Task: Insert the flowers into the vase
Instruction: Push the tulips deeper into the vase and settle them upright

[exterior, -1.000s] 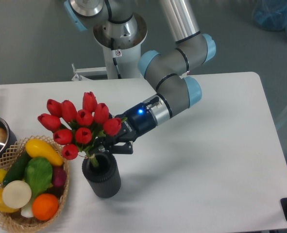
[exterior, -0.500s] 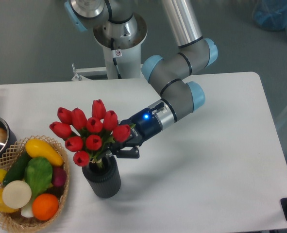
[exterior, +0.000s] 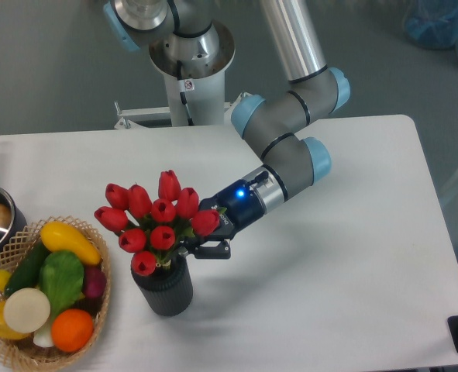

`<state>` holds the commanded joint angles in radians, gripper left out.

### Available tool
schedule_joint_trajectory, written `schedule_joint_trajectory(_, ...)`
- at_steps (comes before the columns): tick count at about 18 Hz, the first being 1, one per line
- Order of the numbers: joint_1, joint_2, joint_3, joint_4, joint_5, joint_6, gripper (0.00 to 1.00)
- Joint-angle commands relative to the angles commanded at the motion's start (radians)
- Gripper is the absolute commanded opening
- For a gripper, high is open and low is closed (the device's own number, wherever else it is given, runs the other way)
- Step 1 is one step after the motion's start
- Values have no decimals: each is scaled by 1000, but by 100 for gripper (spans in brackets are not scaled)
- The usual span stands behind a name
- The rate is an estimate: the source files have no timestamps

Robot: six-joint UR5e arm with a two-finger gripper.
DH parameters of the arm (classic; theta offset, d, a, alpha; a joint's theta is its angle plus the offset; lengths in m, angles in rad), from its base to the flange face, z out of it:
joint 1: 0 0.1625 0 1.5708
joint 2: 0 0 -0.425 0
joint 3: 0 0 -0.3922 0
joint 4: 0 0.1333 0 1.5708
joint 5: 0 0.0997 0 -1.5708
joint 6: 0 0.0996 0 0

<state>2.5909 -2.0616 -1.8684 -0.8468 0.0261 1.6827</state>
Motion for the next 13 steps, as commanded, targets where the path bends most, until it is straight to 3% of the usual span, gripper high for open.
schedule_joint_trajectory(4, -2, -6, 2, 0, 0, 15, 20)
schedule_joint_trajectory(9, -3, -11, 2, 2, 0, 18, 39)
schedule_joint_trajectory(13, -3, -11, 0, 2, 0, 18, 47)
